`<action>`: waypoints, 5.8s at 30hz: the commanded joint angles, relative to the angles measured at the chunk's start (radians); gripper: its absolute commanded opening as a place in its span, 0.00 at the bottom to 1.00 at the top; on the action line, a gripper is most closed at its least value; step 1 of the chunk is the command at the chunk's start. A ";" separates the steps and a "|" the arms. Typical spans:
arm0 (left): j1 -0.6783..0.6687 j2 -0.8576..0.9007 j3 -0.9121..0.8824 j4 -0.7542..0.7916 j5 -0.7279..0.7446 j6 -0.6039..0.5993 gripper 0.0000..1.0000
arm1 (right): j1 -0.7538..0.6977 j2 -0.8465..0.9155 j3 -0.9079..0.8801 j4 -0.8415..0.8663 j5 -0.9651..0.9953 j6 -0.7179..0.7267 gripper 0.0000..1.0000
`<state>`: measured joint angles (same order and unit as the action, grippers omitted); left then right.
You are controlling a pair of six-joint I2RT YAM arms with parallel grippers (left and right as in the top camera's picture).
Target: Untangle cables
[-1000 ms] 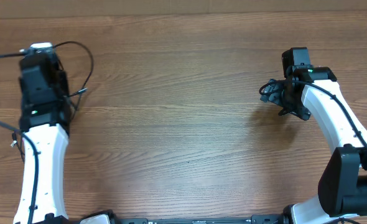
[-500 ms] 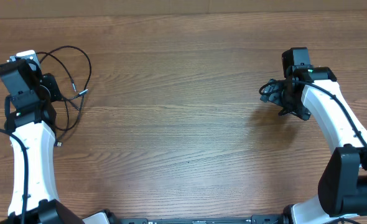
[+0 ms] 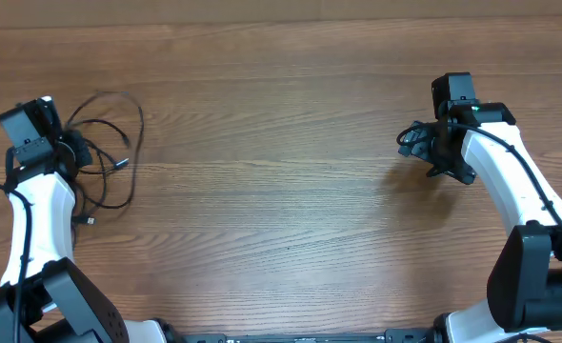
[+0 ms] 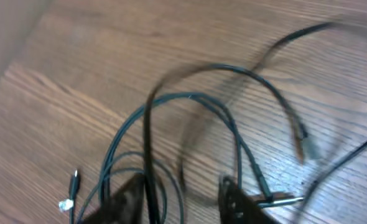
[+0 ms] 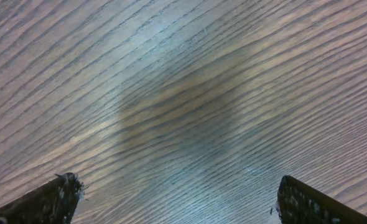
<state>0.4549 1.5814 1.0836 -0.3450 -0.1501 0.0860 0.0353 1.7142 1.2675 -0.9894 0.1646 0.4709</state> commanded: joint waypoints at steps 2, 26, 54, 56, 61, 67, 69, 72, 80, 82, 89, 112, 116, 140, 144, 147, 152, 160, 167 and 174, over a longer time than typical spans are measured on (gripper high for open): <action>0.016 0.007 -0.001 0.002 0.013 -0.019 0.44 | 0.003 0.005 -0.005 0.001 0.014 -0.001 1.00; -0.018 0.084 -0.001 -0.004 0.634 -0.049 0.66 | 0.003 0.005 -0.005 0.001 0.014 -0.001 1.00; -0.460 0.333 -0.001 -0.142 0.641 -0.094 0.99 | 0.003 0.005 -0.005 0.001 0.014 -0.001 1.00; -0.460 0.333 -0.001 -0.153 0.617 -0.124 1.00 | 0.003 0.005 -0.005 0.001 0.014 -0.001 1.00; -0.462 0.333 -0.001 -0.193 0.570 -0.135 0.99 | 0.003 0.005 -0.005 0.001 0.014 -0.001 1.00; -0.463 0.333 -0.002 -0.208 0.558 -0.136 1.00 | 0.003 0.005 -0.005 0.001 0.014 -0.001 1.00; -0.467 0.329 -0.005 -0.210 0.558 -0.135 1.00 | 0.003 0.005 -0.005 0.001 0.014 -0.001 1.00; -0.483 0.297 -0.023 -0.201 0.553 -0.135 1.00 | 0.003 0.005 -0.005 0.001 0.014 -0.001 1.00; -0.562 0.090 -0.079 -0.207 0.376 -0.162 0.99 | 0.003 0.005 -0.005 0.001 0.014 -0.001 1.00; -0.573 0.057 -0.082 -0.220 0.367 -0.162 0.99 | 0.003 0.005 -0.005 0.001 0.014 -0.001 1.00; -0.580 0.054 -0.082 -0.249 0.378 -0.172 0.99 | 0.003 0.005 -0.005 0.001 0.014 -0.001 1.00; -0.580 0.054 -0.082 -0.249 0.378 -0.172 0.99 | 0.003 0.005 -0.005 0.001 0.014 -0.001 1.00; -0.580 0.054 -0.082 -0.249 0.378 -0.172 0.99 | 0.003 0.005 -0.005 0.001 0.014 -0.001 1.00; -0.580 0.054 -0.082 -0.249 0.378 -0.172 1.00 | 0.003 0.005 -0.005 0.001 0.014 -0.001 1.00; -0.580 0.054 -0.082 -0.249 0.378 -0.172 1.00 | 0.003 0.005 -0.005 0.001 0.015 -0.001 1.00; -0.580 0.054 -0.082 -0.249 0.378 -0.172 1.00 | 0.003 0.005 -0.005 0.001 0.014 -0.001 1.00; -0.579 0.073 -0.082 -0.249 0.378 -0.172 0.99 | 0.003 0.005 -0.005 0.001 0.014 -0.001 1.00; -0.587 0.071 -0.082 -0.249 0.378 -0.172 0.99 | 0.003 0.005 -0.005 0.001 0.014 -0.001 1.00; -0.618 0.013 -0.082 -0.249 0.377 -0.172 1.00 | 0.003 0.005 -0.005 0.001 0.014 -0.001 1.00; -0.634 -0.128 -0.082 -0.249 0.378 -0.172 1.00 | 0.003 0.005 -0.005 0.001 0.014 -0.001 1.00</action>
<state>-0.1707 1.5410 1.0065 -0.5953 0.2306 -0.0761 0.0353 1.7142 1.2675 -0.9894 0.1646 0.4706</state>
